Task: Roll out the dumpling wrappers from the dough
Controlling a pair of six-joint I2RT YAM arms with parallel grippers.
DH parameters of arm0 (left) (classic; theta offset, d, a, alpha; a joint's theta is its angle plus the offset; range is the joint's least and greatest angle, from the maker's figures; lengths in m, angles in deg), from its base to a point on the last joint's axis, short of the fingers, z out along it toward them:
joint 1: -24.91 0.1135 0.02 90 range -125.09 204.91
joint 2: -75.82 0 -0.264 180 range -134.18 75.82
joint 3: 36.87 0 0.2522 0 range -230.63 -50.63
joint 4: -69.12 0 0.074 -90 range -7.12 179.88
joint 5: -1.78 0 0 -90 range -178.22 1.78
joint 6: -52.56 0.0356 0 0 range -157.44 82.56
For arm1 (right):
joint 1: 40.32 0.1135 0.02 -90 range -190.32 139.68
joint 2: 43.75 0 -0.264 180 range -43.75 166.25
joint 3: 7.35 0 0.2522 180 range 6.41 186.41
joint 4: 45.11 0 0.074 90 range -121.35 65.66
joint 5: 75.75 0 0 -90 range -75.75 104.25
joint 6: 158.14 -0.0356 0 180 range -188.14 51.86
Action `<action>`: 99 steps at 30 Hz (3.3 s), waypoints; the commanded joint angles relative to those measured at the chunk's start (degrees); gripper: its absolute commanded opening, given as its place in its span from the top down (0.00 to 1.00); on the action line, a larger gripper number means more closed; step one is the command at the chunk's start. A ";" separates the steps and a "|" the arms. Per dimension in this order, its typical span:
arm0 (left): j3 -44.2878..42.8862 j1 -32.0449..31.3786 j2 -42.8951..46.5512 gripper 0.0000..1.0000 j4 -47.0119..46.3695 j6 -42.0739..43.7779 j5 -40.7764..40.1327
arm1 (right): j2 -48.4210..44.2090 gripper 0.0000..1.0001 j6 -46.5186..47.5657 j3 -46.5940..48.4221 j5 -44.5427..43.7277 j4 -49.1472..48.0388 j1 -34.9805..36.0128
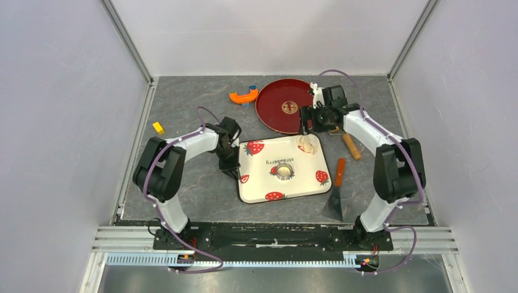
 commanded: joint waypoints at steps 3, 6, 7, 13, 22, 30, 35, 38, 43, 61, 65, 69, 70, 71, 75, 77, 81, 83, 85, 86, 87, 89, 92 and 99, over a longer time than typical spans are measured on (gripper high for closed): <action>3.90 -3.12 -2.63 0.98 0.13 5.49 -7.58 | 8.84 0.14 -2.61 10.38 4.61 -1.40 0.08; 4.19 -3.67 -1.80 0.98 -0.33 5.62 -6.84 | 13.02 0.16 -3.96 14.45 6.23 -1.32 0.26; 4.27 -3.98 -1.40 0.98 -0.40 5.80 -6.77 | 14.22 0.18 -4.44 15.91 6.63 -1.32 0.42; 4.22 -4.67 -1.15 0.98 -0.09 5.74 -6.46 | 24.32 0.27 -7.41 26.98 9.37 0.67 0.97; 4.98 -5.60 0.84 0.98 -1.78 5.25 -5.56 | 33.71 0.56 -7.38 33.95 11.31 6.78 2.16; 4.93 -6.12 1.94 0.98 -2.50 5.83 -4.96 | 31.16 0.73 -4.57 25.21 12.27 7.76 3.31; 5.48 -6.26 2.91 0.98 -2.51 5.27 -4.79 | 28.49 0.75 -2.81 21.28 13.23 8.54 4.54; 6.30 -6.35 3.48 0.98 -2.79 4.35 -4.50 | 26.92 0.75 -2.23 19.07 14.18 8.83 5.17; 8.21 -6.56 5.02 0.98 -4.39 2.46 -3.42 | 24.24 0.76 -1.20 15.22 15.70 9.45 6.13; 9.06 -8.06 4.59 0.98 -5.84 -1.66 -2.79 | 12.69 0.77 0.94 -0.21 17.49 9.36 9.60; 9.11 -8.24 4.18 0.98 -6.11 -1.63 -2.62 | 11.09 0.76 0.75 -0.52 17.59 9.02 9.83; 9.20 -8.32 4.30 0.98 -6.11 -1.44 -2.57 | 10.36 0.70 0.14 1.93 16.75 8.57 9.84; 9.20 -8.32 4.35 0.98 -6.10 -1.46 -2.64 | 10.10 0.68 0.00 2.91 16.44 8.53 9.83; 9.20 -8.33 4.41 0.98 -6.09 -1.40 -2.72 | 9.57 0.63 -0.12 4.17 16.01 8.42 9.81; 9.14 -8.41 4.52 0.98 -6.14 -1.28 -3.12 | 6.45 0.42 -0.36 8.24 12.80 8.39 9.79; 9.04 -8.41 4.44 0.98 -6.17 -1.06 -3.30 | 4.48 0.33 -0.45 8.69 11.38 8.27 9.77; 9.03 -8.41 4.58 0.98 -6.21 -0.93 -4.22 | 0.49 0.20 -0.54 6.96 10.17 8.26 9.62; 9.10 -8.42 4.52 0.98 -6.50 -1.12 -4.05 | -1.69 0.17 -0.48 4.96 9.94 8.28 9.58; 9.49 -8.41 4.47 0.98 -7.08 -1.79 -3.78 | -4.24 0.14 -0.41 2.37 9.71 8.38 9.33; 9.83 -8.41 4.58 0.98 -7.61 -2.47 -3.53 | -5.39 0.13 -0.40 0.96 9.71 8.44 9.19; 10.18 -8.41 4.69 0.98 -8.21 -3.11 -3.28 | -6.63 0.12 -0.42 -0.10 9.73 8.63 9.21; 11.00 -8.41 5.12 0.98 -9.19 -5.03 -3.03 | -8.80 0.11 -0.41 -2.14 9.85 9.23 9.19; 12.52 -8.25 6.11 0.98 -10.25 -9.02 -3.26 | -11.67 0.11 -0.26 -4.95 10.44 10.37 9.23; 15.93 -6.47 7.41 0.98 -13.67 -15.51 -1.56 | -15.08 0.12 1.28 -9.18 11.24 14.27 9.22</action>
